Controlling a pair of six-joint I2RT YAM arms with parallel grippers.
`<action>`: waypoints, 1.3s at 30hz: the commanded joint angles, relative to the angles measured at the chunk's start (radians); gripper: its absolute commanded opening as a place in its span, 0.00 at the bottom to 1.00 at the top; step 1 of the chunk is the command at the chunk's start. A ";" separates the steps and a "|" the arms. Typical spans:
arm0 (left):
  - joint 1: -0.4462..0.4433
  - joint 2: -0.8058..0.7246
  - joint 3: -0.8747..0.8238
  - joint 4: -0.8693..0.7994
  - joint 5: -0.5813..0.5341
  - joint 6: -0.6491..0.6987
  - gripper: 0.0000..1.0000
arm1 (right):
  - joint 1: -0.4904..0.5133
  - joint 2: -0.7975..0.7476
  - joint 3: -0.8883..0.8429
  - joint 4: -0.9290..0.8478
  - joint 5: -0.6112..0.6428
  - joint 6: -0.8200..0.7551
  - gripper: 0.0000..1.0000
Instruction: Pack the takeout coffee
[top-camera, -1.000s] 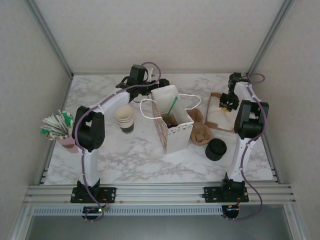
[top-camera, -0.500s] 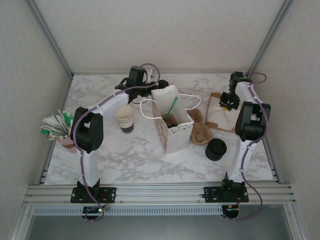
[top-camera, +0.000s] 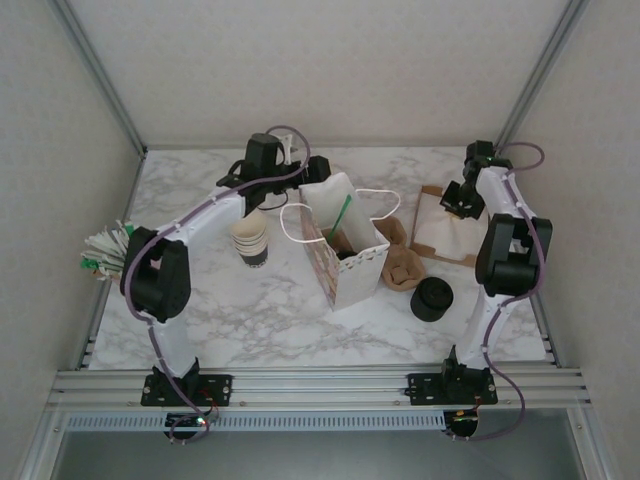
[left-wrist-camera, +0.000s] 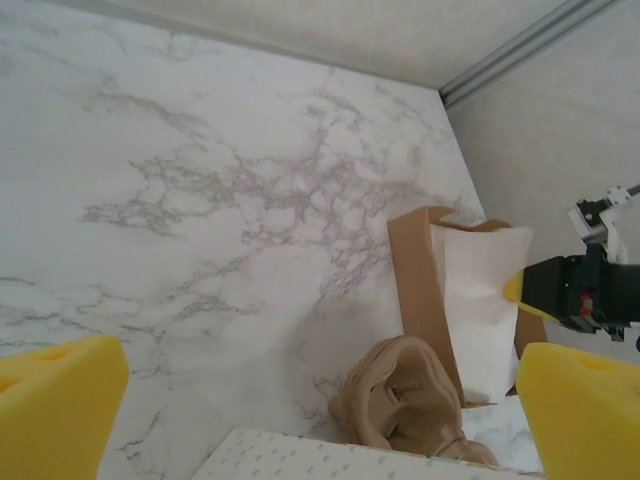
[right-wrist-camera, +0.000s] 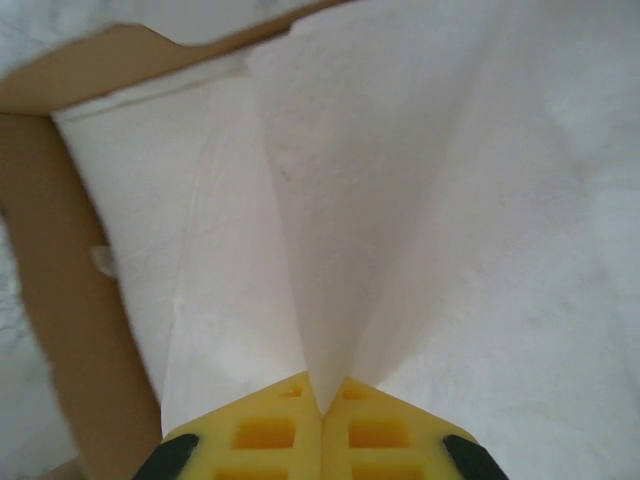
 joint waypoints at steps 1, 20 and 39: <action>-0.001 -0.084 -0.039 0.073 -0.060 -0.021 1.00 | 0.010 -0.076 -0.036 0.039 0.037 0.022 0.00; 0.017 -0.358 -0.235 0.109 -0.224 -0.035 1.00 | 0.013 -0.331 -0.158 0.166 0.075 0.042 0.00; 0.017 -0.824 -0.492 -0.080 -0.282 -0.087 1.00 | 0.148 -0.700 -0.094 0.107 0.007 0.061 0.00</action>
